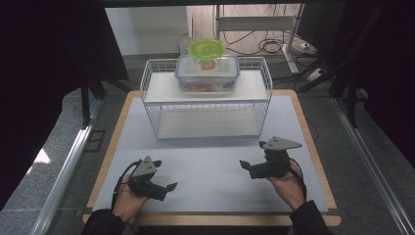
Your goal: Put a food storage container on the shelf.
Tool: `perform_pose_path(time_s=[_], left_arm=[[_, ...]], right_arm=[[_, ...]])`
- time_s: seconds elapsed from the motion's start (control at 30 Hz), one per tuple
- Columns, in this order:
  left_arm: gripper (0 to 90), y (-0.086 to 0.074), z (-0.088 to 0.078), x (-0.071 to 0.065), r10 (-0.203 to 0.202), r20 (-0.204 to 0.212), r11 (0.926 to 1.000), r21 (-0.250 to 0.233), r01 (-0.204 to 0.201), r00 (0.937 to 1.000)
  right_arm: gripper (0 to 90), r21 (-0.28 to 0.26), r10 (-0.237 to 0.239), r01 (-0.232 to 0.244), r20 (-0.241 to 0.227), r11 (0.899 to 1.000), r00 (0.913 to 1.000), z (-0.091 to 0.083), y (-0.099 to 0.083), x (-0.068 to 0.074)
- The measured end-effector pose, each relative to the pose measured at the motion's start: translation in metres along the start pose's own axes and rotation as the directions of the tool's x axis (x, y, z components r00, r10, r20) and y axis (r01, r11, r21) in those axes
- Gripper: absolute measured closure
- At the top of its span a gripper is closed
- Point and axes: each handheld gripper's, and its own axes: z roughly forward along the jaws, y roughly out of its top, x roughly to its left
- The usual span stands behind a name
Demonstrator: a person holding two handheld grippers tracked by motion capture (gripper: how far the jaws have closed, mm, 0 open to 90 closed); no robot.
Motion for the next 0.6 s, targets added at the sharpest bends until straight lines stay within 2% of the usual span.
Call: perform_pose_path(time_s=[0.43, 0.6], left_arm=[[2.3, 0.0, 0.001, 0.0, 0.004, -0.002, 1.0, 0.006, -0.004, 1.0], [2.3, 0.0, 0.001, 0.0, 0.003, -0.002, 1.0, 0.006, -0.003, 1.0]], right_arm=[[0.5, 0.018, 0.011, -0.012, 0.056, 1.0, 0.9984, -0.015, -0.024, -0.007], [0.5, 0.034, 0.037, -0.04, 0.08, 0.999, 0.9961, -0.02, -0.036, -0.013]])
